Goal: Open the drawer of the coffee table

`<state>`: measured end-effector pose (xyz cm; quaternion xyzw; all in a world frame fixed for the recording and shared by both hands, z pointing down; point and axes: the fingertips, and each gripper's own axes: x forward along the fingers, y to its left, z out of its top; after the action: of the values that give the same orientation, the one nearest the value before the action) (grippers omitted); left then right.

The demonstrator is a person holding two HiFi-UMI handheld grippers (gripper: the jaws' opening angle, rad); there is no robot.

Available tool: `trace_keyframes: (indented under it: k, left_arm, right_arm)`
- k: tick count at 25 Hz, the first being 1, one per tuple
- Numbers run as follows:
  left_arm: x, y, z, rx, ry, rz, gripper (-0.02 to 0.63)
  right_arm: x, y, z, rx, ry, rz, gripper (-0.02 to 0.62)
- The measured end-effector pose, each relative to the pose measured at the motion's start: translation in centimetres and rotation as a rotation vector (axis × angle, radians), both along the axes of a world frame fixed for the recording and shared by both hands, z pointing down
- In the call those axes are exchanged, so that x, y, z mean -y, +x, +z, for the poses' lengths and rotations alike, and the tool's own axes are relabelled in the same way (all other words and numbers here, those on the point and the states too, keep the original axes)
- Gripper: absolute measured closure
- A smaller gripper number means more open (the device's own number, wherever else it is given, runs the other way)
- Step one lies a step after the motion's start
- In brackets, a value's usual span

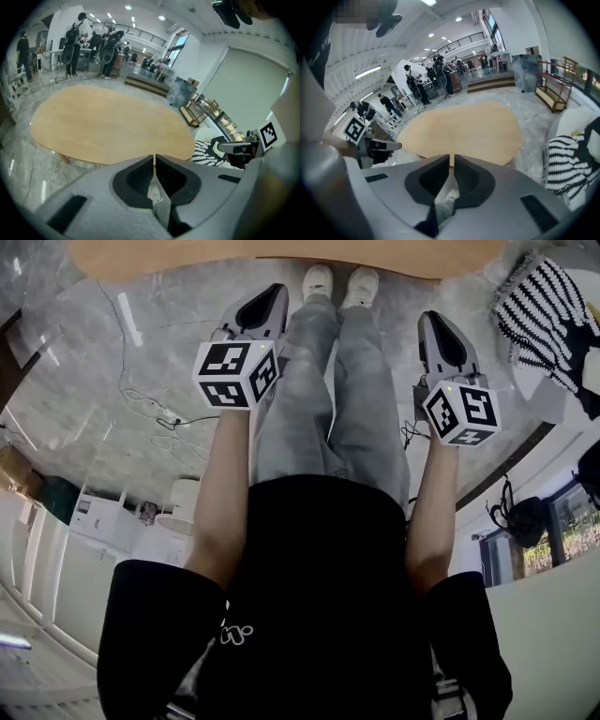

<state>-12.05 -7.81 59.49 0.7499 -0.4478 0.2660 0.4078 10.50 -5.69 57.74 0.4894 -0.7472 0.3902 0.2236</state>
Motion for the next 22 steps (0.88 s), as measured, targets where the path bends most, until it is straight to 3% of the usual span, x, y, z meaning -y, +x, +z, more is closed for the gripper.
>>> trace_keyframes:
  k: [11, 16, 22]
  left_arm:
    - [-2.2, -2.6, 8.1, 0.099, -0.068, 0.011, 0.594]
    - [-2.3, -4.4, 11.1, 0.164, -0.103, 0.011, 0.591]
    - [-2.5, -5.5, 15.0, 0.266, -0.145, 0.044, 0.463]
  right_arm:
    - [-2.2, 2.4, 7.6, -0.056, -0.064, -0.064, 0.572]
    - [-2.8, 3.3, 11.1, -0.13, -0.115, -0.125, 0.475]
    - [-2.7, 4.9, 15.3, -0.219, -0.143, -0.208, 0.448]
